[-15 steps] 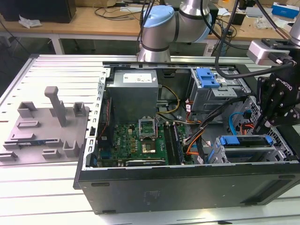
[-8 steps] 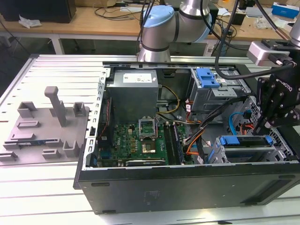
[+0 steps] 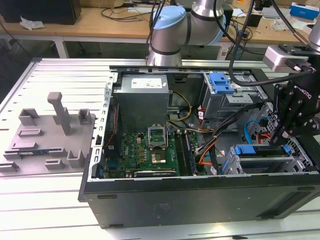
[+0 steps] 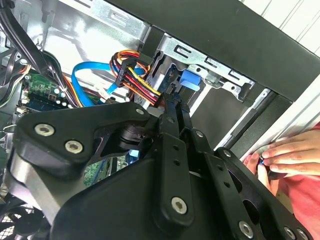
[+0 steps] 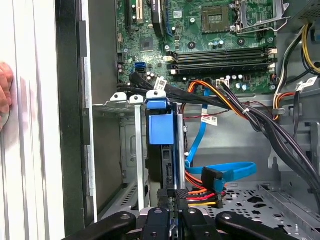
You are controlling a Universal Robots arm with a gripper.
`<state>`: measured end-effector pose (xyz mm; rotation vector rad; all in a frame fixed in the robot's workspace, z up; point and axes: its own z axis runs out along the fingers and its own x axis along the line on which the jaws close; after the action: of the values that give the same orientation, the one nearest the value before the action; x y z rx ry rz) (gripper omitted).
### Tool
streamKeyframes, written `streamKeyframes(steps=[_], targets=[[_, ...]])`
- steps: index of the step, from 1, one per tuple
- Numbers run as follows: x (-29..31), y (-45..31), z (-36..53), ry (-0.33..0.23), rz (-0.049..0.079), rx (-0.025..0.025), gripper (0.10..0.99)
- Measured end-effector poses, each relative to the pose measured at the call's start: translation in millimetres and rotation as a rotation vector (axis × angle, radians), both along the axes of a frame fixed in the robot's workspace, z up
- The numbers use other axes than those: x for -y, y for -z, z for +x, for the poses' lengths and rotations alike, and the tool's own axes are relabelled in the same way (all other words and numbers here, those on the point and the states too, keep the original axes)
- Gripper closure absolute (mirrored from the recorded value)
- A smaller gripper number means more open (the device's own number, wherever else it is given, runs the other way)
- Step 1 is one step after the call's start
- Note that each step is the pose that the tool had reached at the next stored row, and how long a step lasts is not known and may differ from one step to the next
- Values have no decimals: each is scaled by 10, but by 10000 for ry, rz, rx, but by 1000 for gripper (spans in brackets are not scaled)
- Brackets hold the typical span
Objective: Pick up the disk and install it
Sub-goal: 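Insert the first disk wire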
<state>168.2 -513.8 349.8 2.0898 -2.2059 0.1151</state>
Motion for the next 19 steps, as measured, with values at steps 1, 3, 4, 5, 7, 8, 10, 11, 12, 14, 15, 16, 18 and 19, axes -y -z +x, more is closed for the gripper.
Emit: streamKeyframes(steps=[1,3,4,5,7,8,10,11,12,14,15,16,18,19], targets=[[0,2,0,0,-6,0,922],[0,6,0,0,-12,0,922],[0,7,0,0,-13,0,922],[0,8,0,0,-15,0,922],[0,13,0,0,-24,0,922],[0,15,0,1,-29,-1,922],[-11,20,-1,1,-42,0,922],[-19,21,0,0,-49,-1,922],[-23,21,0,0,-58,0,922],[-26,23,0,1,-72,0,922],[-26,24,0,0,-77,0,922],[-26,26,0,0,-83,0,922],[-27,32,0,0,-97,0,922],[-27,38,0,0,-105,0,922]])
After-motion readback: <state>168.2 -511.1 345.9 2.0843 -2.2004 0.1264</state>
